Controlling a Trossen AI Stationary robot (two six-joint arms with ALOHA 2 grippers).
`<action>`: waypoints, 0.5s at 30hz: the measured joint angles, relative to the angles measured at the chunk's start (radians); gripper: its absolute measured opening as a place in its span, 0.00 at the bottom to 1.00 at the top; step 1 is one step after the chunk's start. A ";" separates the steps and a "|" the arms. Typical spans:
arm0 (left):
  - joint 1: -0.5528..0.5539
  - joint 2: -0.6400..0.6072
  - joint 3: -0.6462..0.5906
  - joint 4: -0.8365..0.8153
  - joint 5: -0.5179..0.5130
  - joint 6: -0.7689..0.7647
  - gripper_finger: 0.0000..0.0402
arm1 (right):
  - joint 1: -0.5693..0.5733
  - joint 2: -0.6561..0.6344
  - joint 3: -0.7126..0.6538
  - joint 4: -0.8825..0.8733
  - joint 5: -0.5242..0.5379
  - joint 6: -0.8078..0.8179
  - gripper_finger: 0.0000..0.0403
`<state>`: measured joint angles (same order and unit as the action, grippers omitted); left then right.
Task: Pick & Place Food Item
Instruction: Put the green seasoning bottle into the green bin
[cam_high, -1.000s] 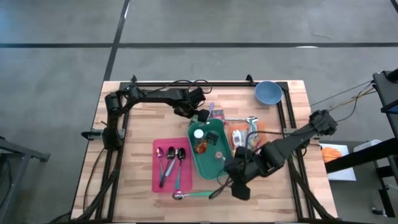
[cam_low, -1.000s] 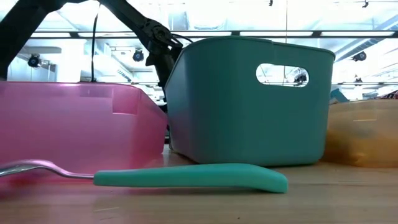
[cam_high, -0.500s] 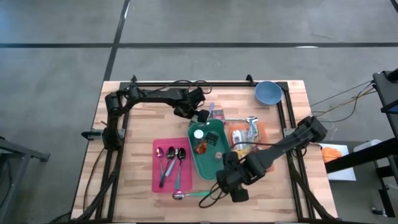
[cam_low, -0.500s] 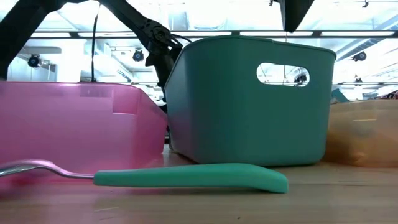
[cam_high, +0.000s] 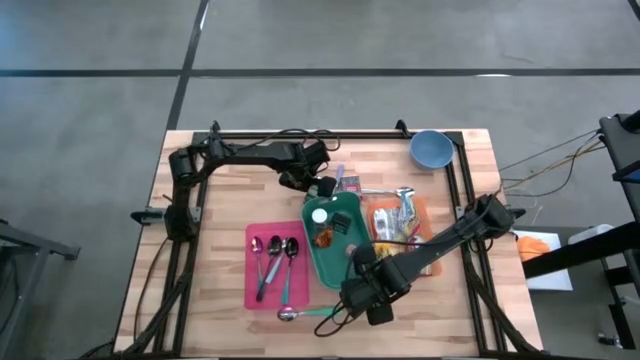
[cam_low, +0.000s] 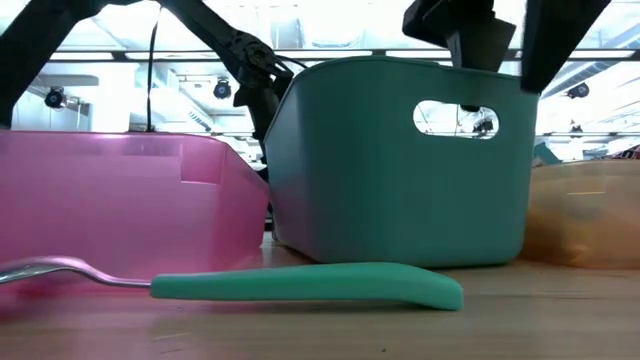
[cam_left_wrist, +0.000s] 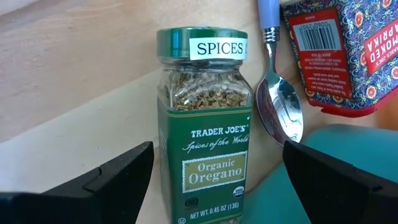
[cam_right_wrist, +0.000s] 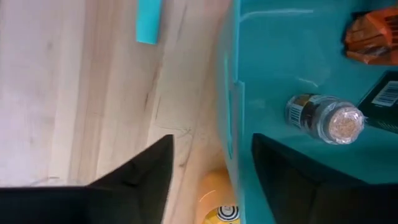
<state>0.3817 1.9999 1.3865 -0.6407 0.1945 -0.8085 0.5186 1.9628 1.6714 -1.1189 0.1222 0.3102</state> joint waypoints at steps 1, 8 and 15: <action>0.000 0.000 0.000 0.000 0.001 0.000 0.90 | 0.000 0.003 0.000 -0.003 0.007 0.004 0.50; 0.000 0.000 0.000 -0.003 0.001 0.000 0.90 | 0.000 0.002 -0.002 -0.008 -0.001 0.022 0.22; 0.000 -0.001 0.000 -0.004 0.004 -0.005 0.90 | 0.008 -0.010 -0.002 0.002 -0.045 0.062 0.04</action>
<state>0.3817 1.9991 1.3865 -0.6445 0.1989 -0.8140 0.5269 1.9533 1.6699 -1.1167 0.0771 0.3719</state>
